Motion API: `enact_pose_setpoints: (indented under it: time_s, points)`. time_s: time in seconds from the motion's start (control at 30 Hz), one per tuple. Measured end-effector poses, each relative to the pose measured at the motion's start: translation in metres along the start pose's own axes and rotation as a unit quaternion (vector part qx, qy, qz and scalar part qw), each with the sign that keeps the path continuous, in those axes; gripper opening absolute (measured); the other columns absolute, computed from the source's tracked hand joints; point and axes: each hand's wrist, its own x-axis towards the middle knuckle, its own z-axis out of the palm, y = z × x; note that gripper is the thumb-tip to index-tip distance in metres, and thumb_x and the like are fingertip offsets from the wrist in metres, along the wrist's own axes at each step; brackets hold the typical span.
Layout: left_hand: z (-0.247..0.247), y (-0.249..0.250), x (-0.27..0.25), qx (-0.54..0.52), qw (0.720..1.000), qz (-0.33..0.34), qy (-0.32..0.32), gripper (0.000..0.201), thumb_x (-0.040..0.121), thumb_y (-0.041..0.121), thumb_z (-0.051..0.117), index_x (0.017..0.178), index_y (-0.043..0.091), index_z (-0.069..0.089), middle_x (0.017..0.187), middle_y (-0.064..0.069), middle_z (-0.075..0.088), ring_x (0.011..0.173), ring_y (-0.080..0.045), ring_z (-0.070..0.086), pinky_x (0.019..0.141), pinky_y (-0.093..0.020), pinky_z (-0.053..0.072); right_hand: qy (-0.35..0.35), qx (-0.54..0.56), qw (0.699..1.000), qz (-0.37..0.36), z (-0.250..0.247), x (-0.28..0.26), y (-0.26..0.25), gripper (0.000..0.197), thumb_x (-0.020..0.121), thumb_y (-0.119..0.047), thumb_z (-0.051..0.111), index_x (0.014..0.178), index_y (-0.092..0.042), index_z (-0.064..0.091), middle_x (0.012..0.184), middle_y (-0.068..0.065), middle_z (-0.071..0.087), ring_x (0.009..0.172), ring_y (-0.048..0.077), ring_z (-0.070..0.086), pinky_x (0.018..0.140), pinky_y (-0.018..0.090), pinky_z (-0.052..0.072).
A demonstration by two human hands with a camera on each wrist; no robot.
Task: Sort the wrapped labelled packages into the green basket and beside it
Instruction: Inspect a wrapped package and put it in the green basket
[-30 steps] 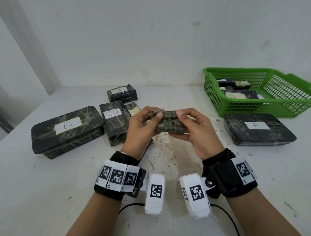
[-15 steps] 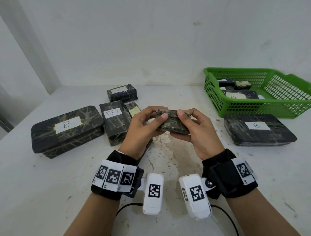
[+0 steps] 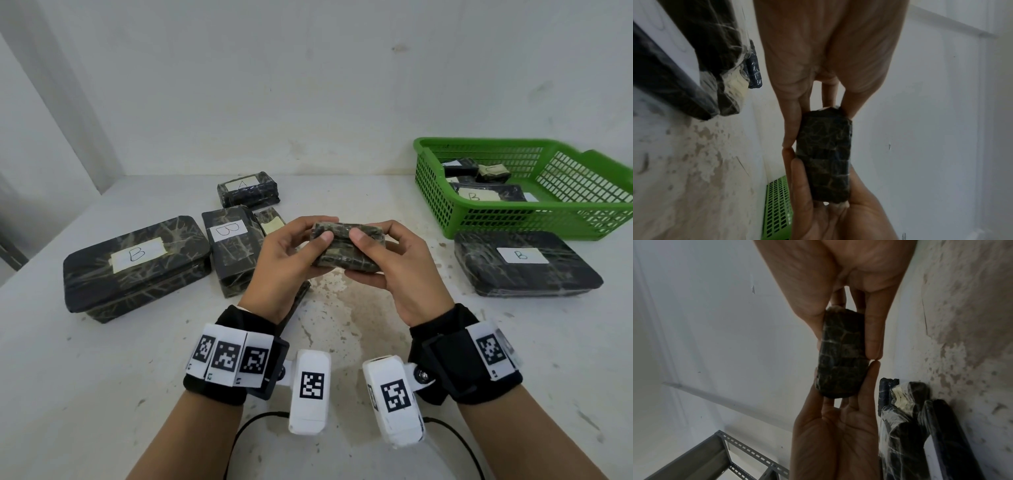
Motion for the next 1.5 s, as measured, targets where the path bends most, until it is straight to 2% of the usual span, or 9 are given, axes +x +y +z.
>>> enact_pose_setpoints:
  time_s: [0.2,0.3,0.5,0.7,0.8,0.97,1.13,1.3,1.5]
  points:
    - [0.000,-0.002,0.000,0.003,1.000,-0.008,0.010,0.018,0.095,0.010,0.061,0.112,0.008,0.067,0.107,-0.014,0.069,0.095,-0.025,0.069,0.082,-0.043,0.060,-0.003,-0.002,1.000,0.001,-0.001,0.000,0.000,0.017,0.088,-0.017,0.070,0.100,-0.006,0.065,0.088,0.008,0.073,0.089,0.025,0.074,0.070,0.035,0.062]
    - [0.000,0.001,0.000,-0.014,0.999,-0.030,-0.021,0.035,0.084,0.020,0.065,0.117,0.012,0.066,0.113,-0.012,0.069,0.100,-0.024,0.069,0.085,-0.041,0.059,0.011,-0.001,1.000,-0.005,-0.003,0.001,0.001,0.022,0.089,-0.015,0.070,0.103,0.001,0.064,0.092,0.011,0.074,0.089,0.027,0.074,0.067,0.035,0.062]
    - [-0.002,0.003,0.000,-0.032,0.999,-0.022,-0.025,0.042,0.080,0.012,0.068,0.121,0.012,0.064,0.113,-0.008,0.068,0.098,-0.022,0.071,0.076,-0.030,0.059,-0.019,0.015,1.000,0.013,-0.004,0.002,-0.002,0.022,0.087,-0.019,0.072,0.105,-0.009,0.067,0.100,0.011,0.073,0.096,0.025,0.073,0.073,0.035,0.061]
    - [-0.005,0.003,0.001,-0.030,0.999,-0.031,-0.026,0.046,0.082,0.014,0.073,0.126,0.014,0.061,0.122,-0.012,0.066,0.100,-0.019,0.070,0.081,-0.031,0.058,-0.023,0.019,1.000,-0.009,-0.003,0.003,0.002,0.023,0.086,-0.009,0.072,0.108,-0.009,0.066,0.093,0.005,0.074,0.094,0.024,0.073,0.073,0.031,0.060]
    - [-0.007,0.003,0.001,-0.012,0.999,-0.032,-0.030,0.048,0.081,0.017,0.065,0.128,0.014,0.060,0.122,-0.013,0.066,0.100,-0.020,0.070,0.084,-0.032,0.058,-0.026,0.009,0.999,-0.016,-0.003,0.002,0.002,0.022,0.086,-0.011,0.072,0.107,-0.010,0.066,0.096,0.007,0.074,0.094,0.023,0.073,0.074,0.031,0.060]
    - [-0.011,0.000,0.004,0.001,1.000,-0.029,-0.007,0.032,0.092,0.002,0.060,0.124,0.007,0.061,0.121,-0.022,0.065,0.097,-0.022,0.068,0.082,-0.035,0.060,-0.058,-0.016,0.998,-0.018,-0.002,0.002,0.003,0.027,0.088,-0.010,0.070,0.113,-0.018,0.067,0.109,0.010,0.071,0.098,0.022,0.072,0.079,0.033,0.060]
    - [-0.011,0.002,0.004,0.001,1.000,-0.022,-0.011,0.032,0.094,0.002,0.058,0.125,0.011,0.061,0.119,-0.015,0.066,0.098,-0.018,0.069,0.080,-0.030,0.058,-0.065,-0.004,0.997,-0.028,-0.004,0.004,0.002,0.027,0.090,-0.004,0.066,0.113,-0.018,0.066,0.111,0.013,0.070,0.101,0.025,0.070,0.082,0.035,0.059]
    - [-0.012,0.001,0.004,0.011,1.000,0.006,0.004,0.033,0.090,-0.001,0.063,0.121,0.011,0.064,0.104,-0.007,0.067,0.087,-0.013,0.069,0.070,-0.024,0.056,-0.083,-0.004,0.996,-0.029,-0.004,0.004,0.002,0.020,0.095,-0.014,0.061,0.112,-0.020,0.068,0.110,0.008,0.071,0.107,0.027,0.068,0.084,0.036,0.059]
    - [-0.009,0.002,0.003,0.009,0.999,0.042,-0.013,0.043,0.083,0.011,0.065,0.125,0.020,0.061,0.115,-0.004,0.063,0.105,-0.017,0.064,0.084,-0.027,0.052,-0.094,-0.008,0.992,-0.081,-0.005,0.004,0.000,0.023,0.095,-0.009,0.058,0.115,-0.017,0.066,0.116,0.012,0.068,0.105,0.022,0.068,0.080,0.031,0.058]
